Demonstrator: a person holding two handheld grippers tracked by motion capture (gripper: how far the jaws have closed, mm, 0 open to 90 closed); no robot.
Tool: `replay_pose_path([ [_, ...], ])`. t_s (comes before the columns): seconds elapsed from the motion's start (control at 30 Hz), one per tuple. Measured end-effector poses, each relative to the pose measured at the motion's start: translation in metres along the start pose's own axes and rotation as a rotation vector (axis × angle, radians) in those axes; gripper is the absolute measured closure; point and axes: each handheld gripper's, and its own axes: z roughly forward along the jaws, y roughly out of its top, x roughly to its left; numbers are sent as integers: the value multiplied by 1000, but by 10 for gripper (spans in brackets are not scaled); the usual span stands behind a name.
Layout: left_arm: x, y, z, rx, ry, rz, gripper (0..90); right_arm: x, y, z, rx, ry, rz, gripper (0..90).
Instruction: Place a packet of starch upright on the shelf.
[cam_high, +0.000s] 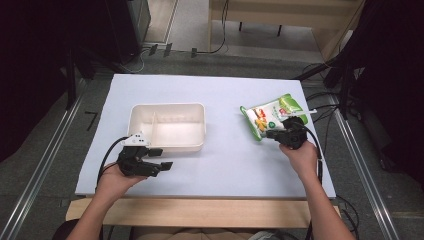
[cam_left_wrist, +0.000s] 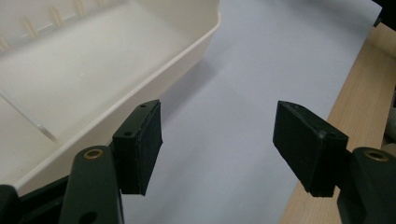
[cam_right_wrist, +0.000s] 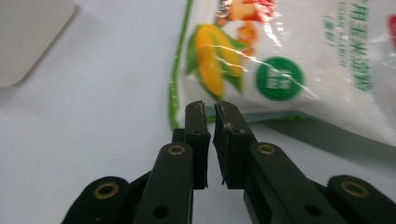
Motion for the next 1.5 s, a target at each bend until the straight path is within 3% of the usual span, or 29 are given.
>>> replay_pose_path([
  [0.13,0,-1,-1,7,5,-2,337,14,3,5,15,10,-21,777],
  [0.2,1,-2,-3,2,8,-6,337,20,3,11,32,-3,-25,671],
  [0.37,2,-4,-4,-1,9,-14,337,22,3,19,54,-7,-28,609],
  [0.43,1,-5,-4,5,16,-12,337,26,4,24,53,-29,-36,584],
  [0.47,1,-5,-5,2,17,-13,337,29,6,28,54,-59,-43,584],
  [0.6,1,-7,-7,3,20,-20,337,33,9,35,63,-106,-51,606],
  [0.67,2,-8,-8,1,22,-20,337,34,10,38,58,-135,-69,679],
  [0.73,2,-8,-8,0,23,-24,337,33,10,39,54,-135,-68,703],
  [0.83,1,-8,-8,-1,24,-23,337,29,10,41,50,-129,-60,834],
  [0.97,1,-8,-8,-6,23,-27,337,24,12,39,63,-90,-49,865],
  [1.1,2,-8,-8,-9,20,-26,337,28,9,37,68,-56,-55,868],
  [1.23,2,-8,-9,-9,21,-24,337,46,-1,31,71,2,-58,867],
  [1.47,1,-5,-8,-8,22,-20,337,89,-24,21,84,61,-107,867],
  [1.5,1,-5,-8,-8,22,-20,337,89,-24,21,84,61,-107,867],
])
